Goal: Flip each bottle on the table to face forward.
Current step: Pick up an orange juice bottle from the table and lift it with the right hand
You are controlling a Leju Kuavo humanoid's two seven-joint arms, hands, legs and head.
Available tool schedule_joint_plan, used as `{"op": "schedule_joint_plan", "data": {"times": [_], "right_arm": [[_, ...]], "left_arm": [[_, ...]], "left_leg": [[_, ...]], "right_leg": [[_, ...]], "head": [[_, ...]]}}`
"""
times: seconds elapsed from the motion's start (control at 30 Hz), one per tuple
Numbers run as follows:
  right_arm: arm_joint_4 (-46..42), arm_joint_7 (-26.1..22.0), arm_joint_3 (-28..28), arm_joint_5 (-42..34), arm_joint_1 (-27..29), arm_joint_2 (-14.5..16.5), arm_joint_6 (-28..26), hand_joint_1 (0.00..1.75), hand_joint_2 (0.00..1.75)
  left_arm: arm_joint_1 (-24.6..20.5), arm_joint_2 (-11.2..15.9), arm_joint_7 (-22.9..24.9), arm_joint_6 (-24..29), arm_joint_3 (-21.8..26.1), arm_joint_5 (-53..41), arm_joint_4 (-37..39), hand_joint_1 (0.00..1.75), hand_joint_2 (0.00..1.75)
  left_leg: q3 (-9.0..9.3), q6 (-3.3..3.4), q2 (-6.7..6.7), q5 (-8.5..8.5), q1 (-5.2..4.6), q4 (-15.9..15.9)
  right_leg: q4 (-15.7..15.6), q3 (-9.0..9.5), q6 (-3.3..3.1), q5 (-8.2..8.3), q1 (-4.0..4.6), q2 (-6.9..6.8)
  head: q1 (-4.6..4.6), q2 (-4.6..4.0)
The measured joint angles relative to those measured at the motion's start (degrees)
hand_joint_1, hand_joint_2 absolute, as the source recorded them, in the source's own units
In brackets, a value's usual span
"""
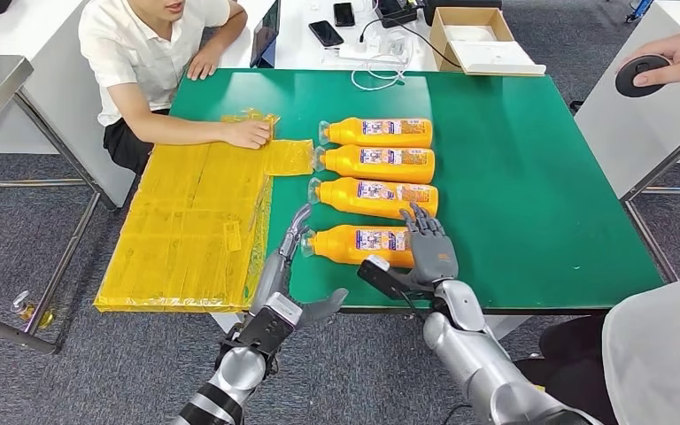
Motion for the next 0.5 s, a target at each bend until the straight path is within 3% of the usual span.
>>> {"op": "schedule_joint_plan", "data": {"times": [0.13,0.5], "right_arm": [[1.3,2.8,0.9,1.7,-1.6,-0.2,2.4,0.0,1.75],[2.7,4.4,1.5,2.7,-2.5,-0.5,3.1,0.0,1.75]], "left_arm": [[-0.1,0.0,0.1,-0.4,0.0,0.1,0.0,0.0,1.75],[-0.1,0.0,0.2,-0.5,0.0,0.2,0.0,0.0,1.75]], "left_leg": [[0.0,0.0,-0.01,0.0,0.0,0.0],[-0.01,0.0,-0.03,0.0,0.0,0.0]], "right_leg": [[0.0,0.0,0.0,0.0,0.0,-0.01],[0.0,0.0,0.0,0.0,0.0,-0.01]], "head": [[0.01,0.0],[0.01,0.0]]}}
